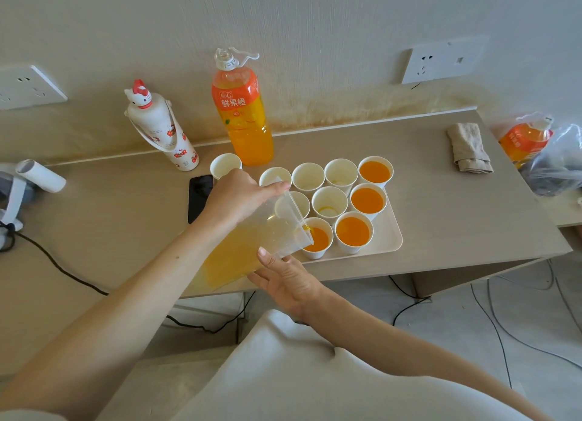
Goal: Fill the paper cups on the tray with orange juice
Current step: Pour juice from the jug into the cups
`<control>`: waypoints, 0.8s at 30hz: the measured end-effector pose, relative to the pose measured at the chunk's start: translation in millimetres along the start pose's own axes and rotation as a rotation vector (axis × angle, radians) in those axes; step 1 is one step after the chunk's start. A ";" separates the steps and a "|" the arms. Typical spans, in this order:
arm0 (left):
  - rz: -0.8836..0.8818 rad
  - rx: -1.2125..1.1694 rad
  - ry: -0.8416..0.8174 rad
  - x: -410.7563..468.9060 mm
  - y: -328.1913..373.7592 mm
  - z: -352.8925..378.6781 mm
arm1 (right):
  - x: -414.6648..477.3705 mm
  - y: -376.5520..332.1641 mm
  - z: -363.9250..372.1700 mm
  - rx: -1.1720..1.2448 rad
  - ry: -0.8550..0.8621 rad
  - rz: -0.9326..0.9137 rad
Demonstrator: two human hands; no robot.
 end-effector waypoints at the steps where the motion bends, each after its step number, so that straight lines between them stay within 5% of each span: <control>1: 0.001 0.000 0.003 0.1 -0.1 0.1 | 0.1 0.1 -0.1 -0.001 0.000 0.002; 24: 0.018 0.036 -0.001 -1.5 1.4 -1.5 | -0.4 1.5 2.1 0.003 -0.023 -0.009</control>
Point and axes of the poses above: each hand's wrist, its own x-axis towards the middle knuckle, its own z-axis out of the palm, y = z × x, the point moved 2 cm from there along x, towards the middle knuckle, and after that the axes turned 9 degrees about y, right-handed, at the moved point
